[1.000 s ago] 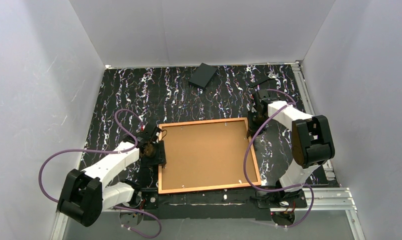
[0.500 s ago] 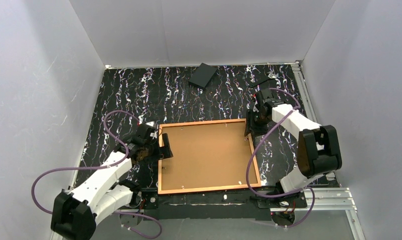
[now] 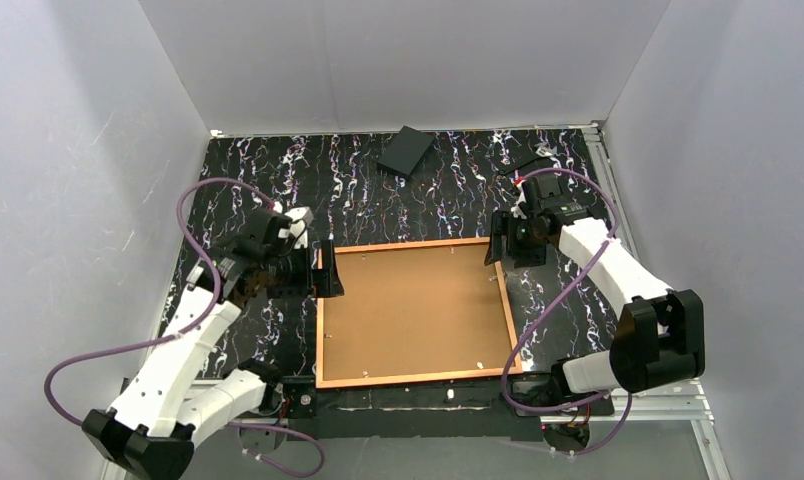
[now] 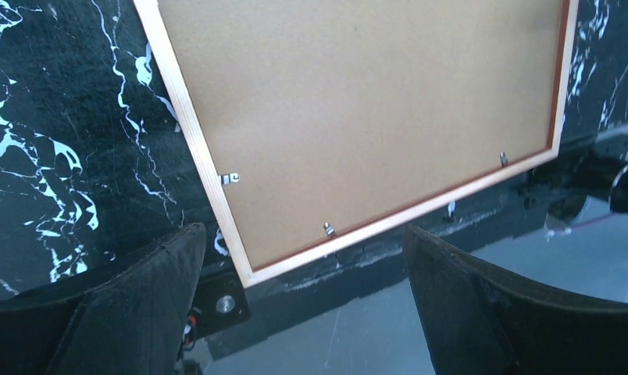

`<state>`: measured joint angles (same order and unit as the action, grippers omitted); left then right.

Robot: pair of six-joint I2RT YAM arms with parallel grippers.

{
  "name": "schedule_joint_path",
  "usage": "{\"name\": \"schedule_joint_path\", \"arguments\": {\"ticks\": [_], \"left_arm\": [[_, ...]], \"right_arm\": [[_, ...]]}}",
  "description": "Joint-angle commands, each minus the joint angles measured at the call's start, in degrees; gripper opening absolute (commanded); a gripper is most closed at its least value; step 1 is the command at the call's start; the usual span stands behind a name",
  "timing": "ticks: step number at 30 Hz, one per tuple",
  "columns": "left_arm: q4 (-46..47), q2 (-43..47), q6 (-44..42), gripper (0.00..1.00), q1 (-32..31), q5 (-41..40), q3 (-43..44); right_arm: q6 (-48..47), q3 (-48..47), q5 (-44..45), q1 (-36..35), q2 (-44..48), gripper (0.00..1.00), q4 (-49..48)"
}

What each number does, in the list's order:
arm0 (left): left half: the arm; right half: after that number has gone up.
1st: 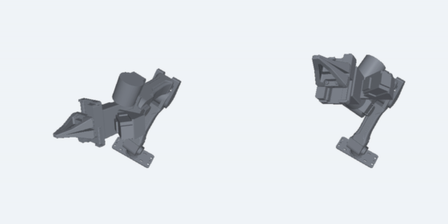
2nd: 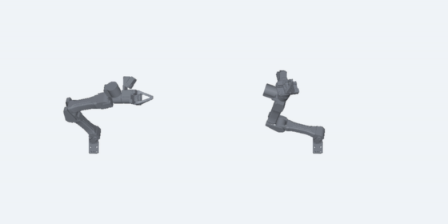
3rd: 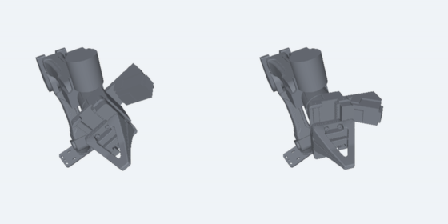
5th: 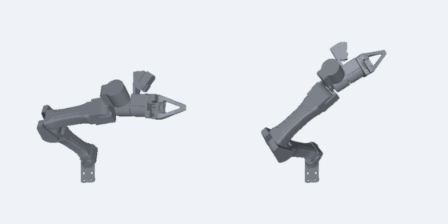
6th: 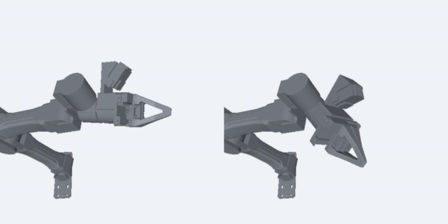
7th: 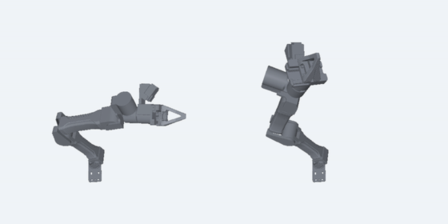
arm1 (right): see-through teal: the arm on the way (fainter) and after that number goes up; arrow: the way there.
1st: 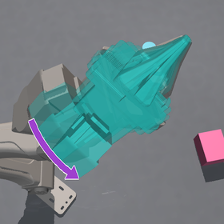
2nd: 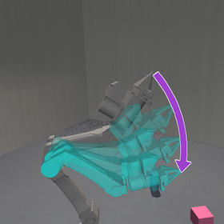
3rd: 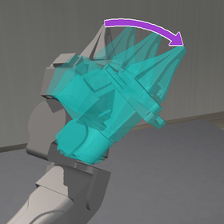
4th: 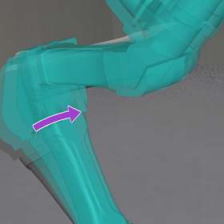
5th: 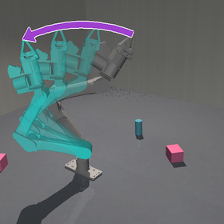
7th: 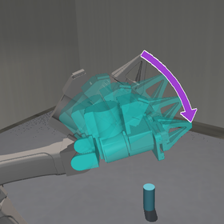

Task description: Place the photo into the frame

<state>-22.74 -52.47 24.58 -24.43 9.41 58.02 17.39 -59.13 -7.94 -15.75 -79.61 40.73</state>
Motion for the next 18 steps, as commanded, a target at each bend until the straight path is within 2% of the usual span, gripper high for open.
{"name": "schedule_joint_path", "arguments": {"ticks": [1, 7, 11, 18], "left_arm": [[-17.9, -5.2, -7.3, 0.98, 0.5, 4.8, 8.0], [-21.2, -7.4, -10.0, 0.98, 3.8, 2.3, 9.5], [-17.0, -5.3, -8.4, 0.98, 10.0, 3.0, 4.3], [-10.9, -3.3, -9.5, 0.98, 17.3, 2.5, -6.4]], "right_arm": [[0.3, -0.2, -1.3, -2.1, 1.9, 0.79, 2.4], [3.0, -1.1, 0.6, -11.1, 2.4, 0.80, 3.7], [2.7, -1.6, 0.9, -19.8, 2.5, 0.81, 3.0], [-2.4, 3.5, -3.8, -34.7, 7.7, 0.84, -5.9]]}}
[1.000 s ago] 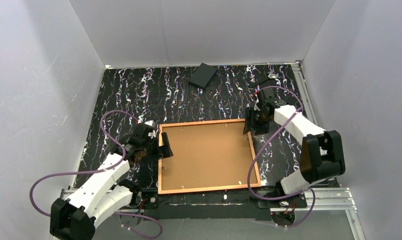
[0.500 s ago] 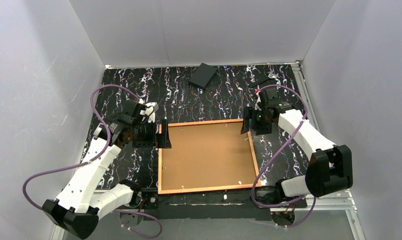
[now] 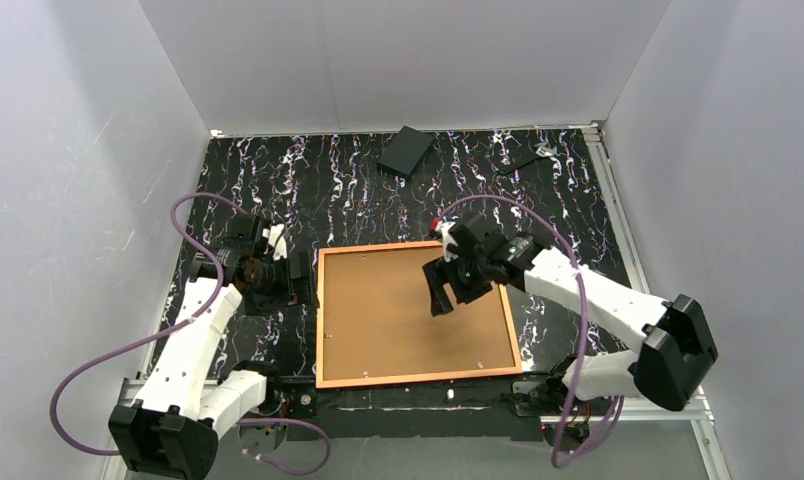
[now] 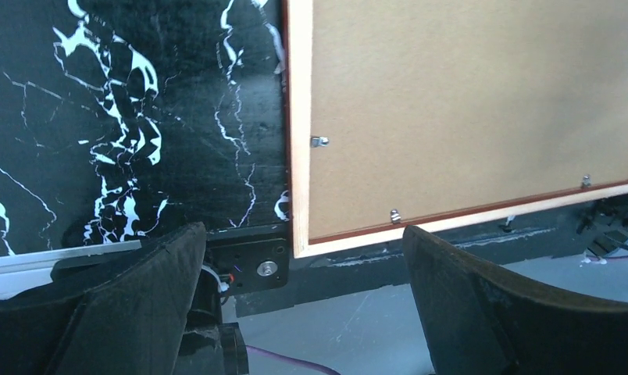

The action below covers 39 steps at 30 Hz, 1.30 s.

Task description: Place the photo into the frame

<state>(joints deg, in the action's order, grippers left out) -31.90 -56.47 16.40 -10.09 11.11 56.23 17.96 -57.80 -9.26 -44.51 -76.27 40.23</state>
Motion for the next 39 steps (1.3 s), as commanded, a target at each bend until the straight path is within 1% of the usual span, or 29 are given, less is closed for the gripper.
{"name": "schedule_joint_path", "arguments": {"ticks": [1, 5, 8, 12, 16, 18, 23, 28, 32, 35, 38, 39], "left_arm": [[-1.1, 1.0, -1.4, 0.98, 3.7, 0.9, -6.3], [1.5, 3.9, -1.7, 0.98, 4.9, 1.8, -14.0], [0.9, 7.0, -3.2, 0.98, 5.0, 3.9, -13.8], [3.1, 11.3, -4.4, 0.98, 5.0, 2.6, -15.0], [3.6, 12.1, -4.5, 0.98, 5.0, 2.3, -15.0], [3.6, 11.6, -4.5, 0.98, 5.0, 2.4, -14.9], [3.7, 10.8, -4.9, 0.98, 5.0, 3.1, -14.8], [3.3, 11.4, -4.8, 0.98, 5.0, 3.2, -15.1], [3.0, 11.9, -4.5, 0.98, 5.0, 3.4, -15.3], [2.8, 12.0, -4.5, 0.98, 5.0, 3.2, -15.3], [2.8, 12.2, -4.5, 0.98, 5.0, 2.9, -15.4], [2.8, 12.2, -4.6, 0.98, 5.0, 3.0, -15.3]], "right_arm": [[-3.4, 2.8, -2.3, -7.9, 5.0, 0.84, -6.6], [-5.3, 6.4, -3.4, -14.0, 7.3, 0.86, -11.5], [-8.6, 8.1, -1.2, -19.4, 8.6, 0.87, -13.8], [-12.2, 10.2, 1.2, -25.0, 9.9, 0.87, -17.1], [-14.6, 10.0, 5.1, -29.1, 8.5, 0.87, -17.4], [-15.5, 9.7, 8.3, -31.7, 7.0, 0.86, -17.7], [-16.9, 7.4, 18.4, -37.2, -0.7, 0.83, -16.3], [-17.7, 4.6, 24.6, -40.9, -8.3, 0.80, -14.6], [-17.7, 3.3, 25.7, -42.2, -11.9, 0.76, -14.3], [-17.0, 2.5, 26.3, -42.8, -13.8, 0.72, -13.7], [-16.7, 2.5, 27.1, -43.9, -15.2, 0.66, -13.8], [-16.7, 2.6, 27.2, -44.3, -15.6, 0.62, -13.8]]}}
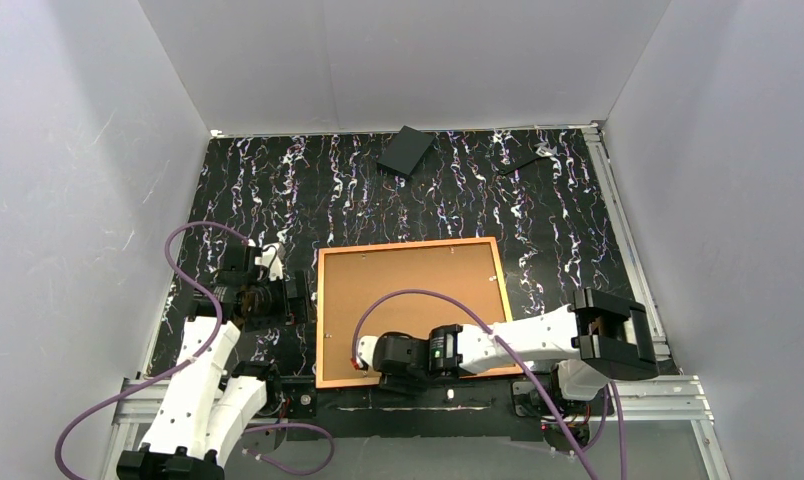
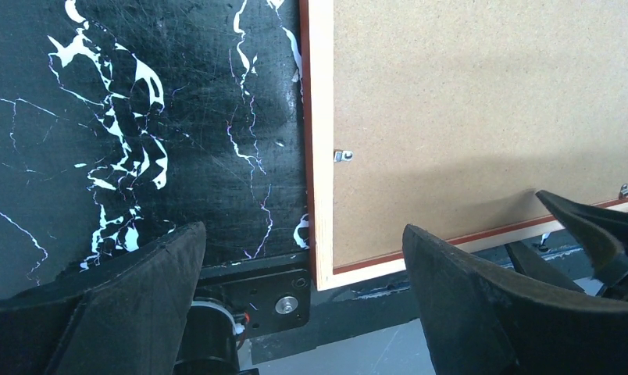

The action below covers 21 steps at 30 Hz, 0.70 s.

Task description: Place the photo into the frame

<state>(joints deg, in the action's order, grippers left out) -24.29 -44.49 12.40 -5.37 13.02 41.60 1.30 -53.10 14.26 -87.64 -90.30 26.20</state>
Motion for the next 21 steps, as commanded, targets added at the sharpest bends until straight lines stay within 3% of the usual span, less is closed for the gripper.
{"name": "schedule_joint_path", "arguments": {"ticks": [1, 8, 13, 18, 21], "left_arm": [[-4.7, 0.3, -0.6, 0.98, 0.3, 1.5, -0.6], [1.0, 3.6, -0.9, 0.96, 0.3, 10.5, -2.1], [1.4, 5.6, -1.7, 0.96, 0.2, 14.2, -1.0], [0.6, 5.6, -2.1, 0.96, 0.1, 16.2, 2.4], [-0.4, 6.1, -1.9, 0.96, 0.1, 16.1, 4.5]], "right_arm": [[0.0, -2.1, 3.8, -1.3, -2.1, 0.59, 0.4], [1.0, -1.7, 5.0, -1.6, -2.9, 0.29, 1.0], [-1.0, -0.1, 8.6, -0.9, -2.1, 0.20, -0.3], [-3.1, 0.2, 5.1, 1.8, -2.1, 0.01, -2.8], [-2.1, 0.1, 0.5, 4.3, -0.8, 0.01, -3.9]]}}
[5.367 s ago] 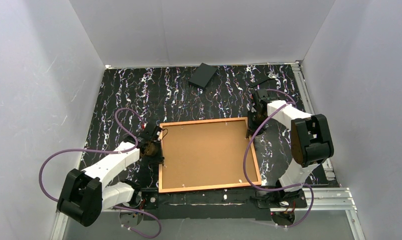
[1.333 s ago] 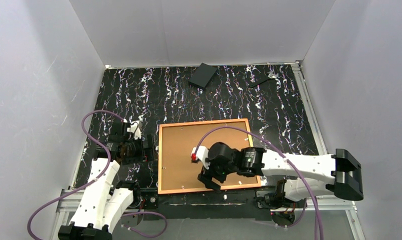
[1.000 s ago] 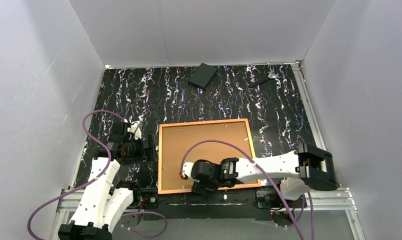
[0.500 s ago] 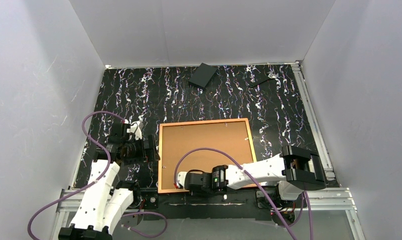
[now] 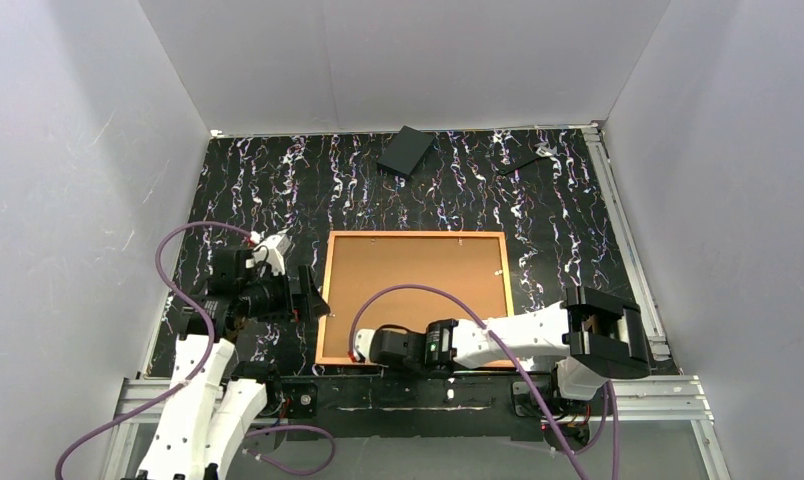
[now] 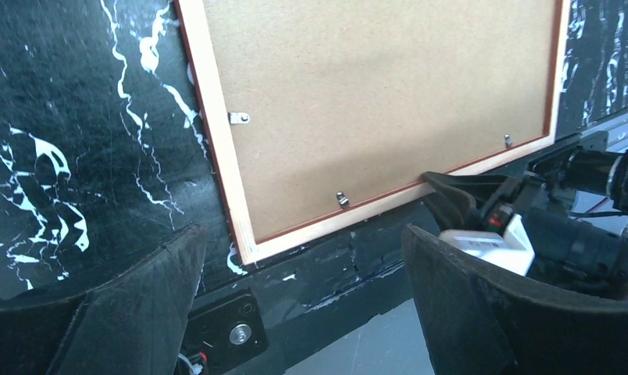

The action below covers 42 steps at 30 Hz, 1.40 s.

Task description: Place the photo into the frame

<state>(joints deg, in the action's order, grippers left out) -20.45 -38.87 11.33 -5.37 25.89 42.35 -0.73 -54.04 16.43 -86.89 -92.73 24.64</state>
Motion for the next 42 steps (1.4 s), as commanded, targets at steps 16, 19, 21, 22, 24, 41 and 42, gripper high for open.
{"name": "schedule_joint_path", "arguments": {"ticks": [16, 19, 21, 22, 24, 41, 42], "left_arm": [[-5.0, -3.4, -6.2, 0.94, -0.5, 19.2, 26.3], [-4.9, -4.6, -11.7, 0.94, -2.3, 24.0, 28.6], [-4.9, -4.6, -16.5, 0.96, -4.3, 26.0, 28.8], [-4.9, -4.5, -19.1, 0.97, -5.3, 26.5, 28.7], [-5.0, -4.0, -23.6, 0.98, -7.3, 28.3, 28.2], [-8.8, -8.8, -53.4, 0.98, -22.0, 26.7, 27.9], [-9.6, -9.8, -55.3, 0.98, -23.7, 24.8, 28.2]], "right_arm": [[4.4, -15.8, -30.0, 19.4, 14.2, 0.01, 17.6], [4.4, -19.7, -32.1, 20.4, 14.0, 0.01, 21.8], [4.4, -21.6, -33.2, 21.2, 14.0, 0.01, 23.6], [4.4, -22.5, -33.8, 21.6, 14.0, 0.01, 24.4], [4.3, -24.1, -35.0, 22.9, 14.2, 0.01, 25.8], [3.9, -31.9, -46.3, 33.2, 13.8, 0.01, 29.0], [4.0, -32.2, -46.5, 33.5, 13.6, 0.01, 29.2]]}}
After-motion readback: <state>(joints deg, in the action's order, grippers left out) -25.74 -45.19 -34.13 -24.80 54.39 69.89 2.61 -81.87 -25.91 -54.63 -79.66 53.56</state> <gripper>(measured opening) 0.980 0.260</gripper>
